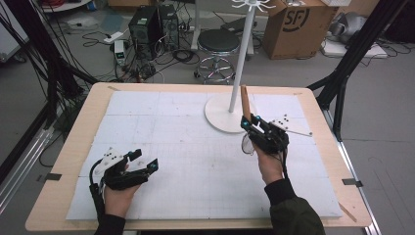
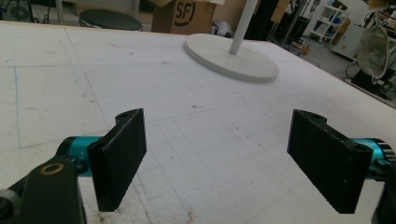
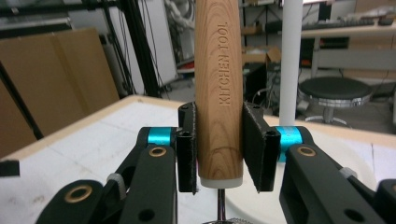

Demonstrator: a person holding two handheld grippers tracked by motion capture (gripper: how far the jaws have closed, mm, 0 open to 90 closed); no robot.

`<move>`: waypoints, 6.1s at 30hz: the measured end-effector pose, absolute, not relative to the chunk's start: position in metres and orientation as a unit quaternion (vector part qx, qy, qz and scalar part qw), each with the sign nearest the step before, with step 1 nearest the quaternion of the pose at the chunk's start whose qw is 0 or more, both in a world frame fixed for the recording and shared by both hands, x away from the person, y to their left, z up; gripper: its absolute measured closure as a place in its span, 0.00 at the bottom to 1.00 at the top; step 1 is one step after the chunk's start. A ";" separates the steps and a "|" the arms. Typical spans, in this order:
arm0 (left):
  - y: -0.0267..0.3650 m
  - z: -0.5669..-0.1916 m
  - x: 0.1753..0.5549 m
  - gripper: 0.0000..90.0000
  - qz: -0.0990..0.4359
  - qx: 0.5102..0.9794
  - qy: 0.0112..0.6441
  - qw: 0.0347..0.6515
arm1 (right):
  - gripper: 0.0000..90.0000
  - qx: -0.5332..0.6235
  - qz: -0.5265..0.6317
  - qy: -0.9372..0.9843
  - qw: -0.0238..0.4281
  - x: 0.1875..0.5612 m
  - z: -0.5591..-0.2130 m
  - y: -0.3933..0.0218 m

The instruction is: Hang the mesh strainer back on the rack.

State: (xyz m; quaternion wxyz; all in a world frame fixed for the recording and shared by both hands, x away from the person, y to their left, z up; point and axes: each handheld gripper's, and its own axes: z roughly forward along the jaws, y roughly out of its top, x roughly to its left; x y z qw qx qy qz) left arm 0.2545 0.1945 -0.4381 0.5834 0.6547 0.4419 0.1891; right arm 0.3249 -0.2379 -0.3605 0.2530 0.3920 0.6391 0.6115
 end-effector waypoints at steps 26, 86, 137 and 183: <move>0.194 -0.439 0.255 0.22 0.187 0.656 0.439 0.584 | 0.76 0.380 0.674 0.573 0.269 0.345 -0.300 -0.247; 0.195 -0.439 0.255 0.22 0.186 0.661 0.434 0.584 | 0.76 0.398 0.667 0.564 0.280 0.436 -0.232 -0.237; 0.187 -0.433 0.250 0.22 0.203 0.668 0.418 0.581 | 0.16 0.407 0.617 0.629 0.242 0.376 -0.311 -0.268; 0.169 -0.434 0.245 0.20 0.209 0.694 0.366 0.584 | 0.16 0.385 0.530 0.729 0.199 0.286 -0.416 -0.296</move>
